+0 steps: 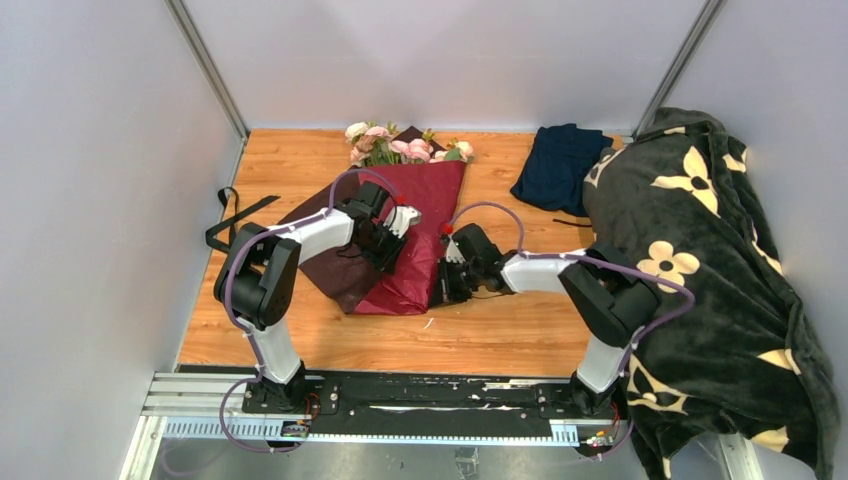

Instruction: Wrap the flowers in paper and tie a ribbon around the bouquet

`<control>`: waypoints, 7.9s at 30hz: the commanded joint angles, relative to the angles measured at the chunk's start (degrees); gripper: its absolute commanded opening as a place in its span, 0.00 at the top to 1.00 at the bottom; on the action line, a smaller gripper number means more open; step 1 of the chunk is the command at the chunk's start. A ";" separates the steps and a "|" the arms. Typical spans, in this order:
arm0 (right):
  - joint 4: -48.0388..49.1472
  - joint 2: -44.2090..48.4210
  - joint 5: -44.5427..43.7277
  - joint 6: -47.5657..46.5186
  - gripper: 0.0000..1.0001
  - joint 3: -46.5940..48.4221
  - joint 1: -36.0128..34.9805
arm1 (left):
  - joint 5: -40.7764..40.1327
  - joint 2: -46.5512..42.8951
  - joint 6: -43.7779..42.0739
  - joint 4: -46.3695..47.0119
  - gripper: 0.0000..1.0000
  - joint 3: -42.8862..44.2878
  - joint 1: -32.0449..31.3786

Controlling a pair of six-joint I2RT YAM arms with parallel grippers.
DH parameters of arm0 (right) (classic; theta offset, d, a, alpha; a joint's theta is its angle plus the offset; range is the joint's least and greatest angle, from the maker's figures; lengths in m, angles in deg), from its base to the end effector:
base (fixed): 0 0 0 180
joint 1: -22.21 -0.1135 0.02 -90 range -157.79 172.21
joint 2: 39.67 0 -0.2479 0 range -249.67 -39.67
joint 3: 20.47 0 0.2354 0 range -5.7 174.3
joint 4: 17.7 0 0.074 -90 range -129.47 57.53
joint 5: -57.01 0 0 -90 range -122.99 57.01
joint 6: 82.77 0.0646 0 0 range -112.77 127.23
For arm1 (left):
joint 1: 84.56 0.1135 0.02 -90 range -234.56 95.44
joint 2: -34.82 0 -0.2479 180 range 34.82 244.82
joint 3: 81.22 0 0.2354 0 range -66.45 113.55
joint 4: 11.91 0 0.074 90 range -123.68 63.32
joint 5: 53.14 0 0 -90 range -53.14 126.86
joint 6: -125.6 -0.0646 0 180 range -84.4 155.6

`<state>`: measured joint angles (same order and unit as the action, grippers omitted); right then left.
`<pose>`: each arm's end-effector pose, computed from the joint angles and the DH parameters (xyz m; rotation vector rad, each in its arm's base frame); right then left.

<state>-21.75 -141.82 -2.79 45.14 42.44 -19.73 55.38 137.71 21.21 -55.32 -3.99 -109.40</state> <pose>0.2379 0.2574 0.1179 -0.3882 2.5487 1.2395 0.2961 -0.1597 0.1269 1.0072 2.5781 -0.4957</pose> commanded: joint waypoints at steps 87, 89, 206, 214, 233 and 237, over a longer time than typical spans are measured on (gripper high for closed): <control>-8.42 -16.52 -10.81 -0.93 1.00 13.30 -7.64 | -7.75 31.31 -34.60 -30.43 0.06 46.32 34.89; -8.71 -16.22 -11.13 -1.13 1.00 12.97 -7.71 | -5.22 32.62 -34.82 -33.47 0.07 47.29 34.44; -17.06 -4.08 -12.47 -23.87 0.45 24.23 7.37 | -0.46 30.60 -2.94 -23.76 1.00 56.73 -1.70; -16.99 -9.19 -9.38 -22.91 0.63 27.79 7.80 | -0.50 30.24 -2.72 -23.82 1.00 56.87 -1.70; 6.32 -2.44 -9.91 -8.21 1.00 5.84 13.10 | 4.55 4.66 -8.68 -23.83 0.43 43.49 -2.63; 7.36 -0.96 -9.52 -7.64 1.00 3.11 13.10 | -2.24 5.45 -13.32 -23.85 0.56 38.62 -3.01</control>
<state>-16.07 -144.88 -13.42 35.94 48.17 -6.74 58.18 138.74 13.12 -77.75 39.55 -111.74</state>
